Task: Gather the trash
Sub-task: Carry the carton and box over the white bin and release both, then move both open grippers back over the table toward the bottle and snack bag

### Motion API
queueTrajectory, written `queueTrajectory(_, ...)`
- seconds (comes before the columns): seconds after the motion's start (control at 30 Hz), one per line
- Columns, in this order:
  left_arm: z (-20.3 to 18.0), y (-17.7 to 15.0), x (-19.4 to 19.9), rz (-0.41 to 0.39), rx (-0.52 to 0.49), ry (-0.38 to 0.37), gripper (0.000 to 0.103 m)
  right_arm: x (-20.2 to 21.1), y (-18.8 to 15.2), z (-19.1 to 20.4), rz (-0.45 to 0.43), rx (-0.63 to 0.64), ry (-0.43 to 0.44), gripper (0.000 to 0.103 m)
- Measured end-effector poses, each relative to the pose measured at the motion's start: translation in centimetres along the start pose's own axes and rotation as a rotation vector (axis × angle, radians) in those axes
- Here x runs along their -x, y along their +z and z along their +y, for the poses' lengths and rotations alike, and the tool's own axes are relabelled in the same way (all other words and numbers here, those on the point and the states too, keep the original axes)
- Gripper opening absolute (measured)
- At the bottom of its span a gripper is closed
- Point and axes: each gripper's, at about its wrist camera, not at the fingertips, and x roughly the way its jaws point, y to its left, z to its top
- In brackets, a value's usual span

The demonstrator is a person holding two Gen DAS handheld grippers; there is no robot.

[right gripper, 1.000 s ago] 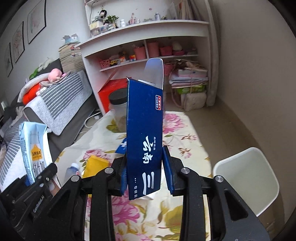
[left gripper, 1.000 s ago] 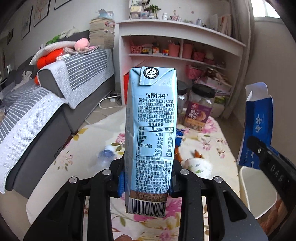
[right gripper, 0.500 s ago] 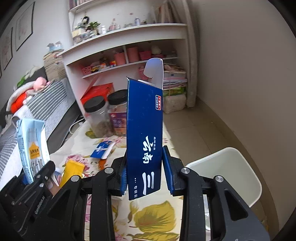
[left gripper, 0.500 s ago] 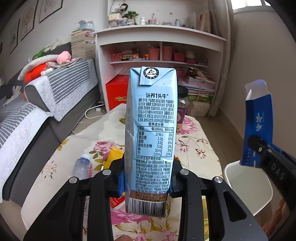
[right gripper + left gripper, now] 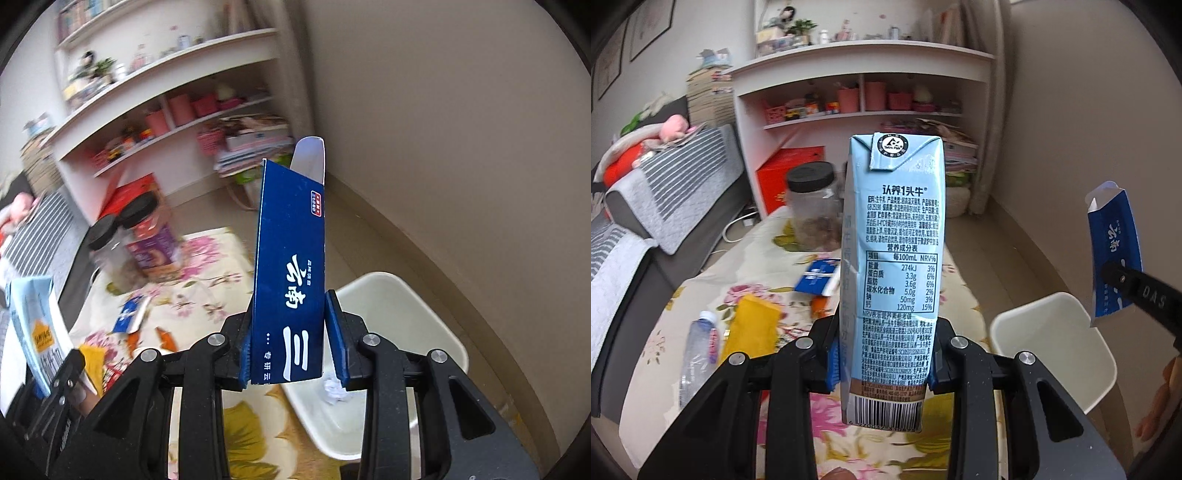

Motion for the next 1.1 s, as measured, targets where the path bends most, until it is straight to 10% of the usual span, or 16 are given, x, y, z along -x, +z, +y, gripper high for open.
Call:
queueTrajectory(0.27,-5.4,0.1,-0.7,0.020,-0.061,-0.074,0.033,0.4,1.6,-5.5,-0.001,-0.134,-0.077,0.061)
queueTrajectory(0.7,-12.4,0.2,-1.0,0.040,-0.140,-0.171,0.034,2.4,2.4,-12.0,-0.057,-0.258,-0.169,0.075)
queueTrajectory(0.83,-14.0,0.6,-0.9,0.040,-0.163,-0.212,0.059,3.0,2.5,-13.0,-0.076,-0.281,-0.187,0.078)
queueTrajectory(1.1,-13.3,0.7,-0.3,0.022,-0.179,-0.184,0.067,3.5,2.6,-11.7,-0.128,-0.249,-0.209,0.089)
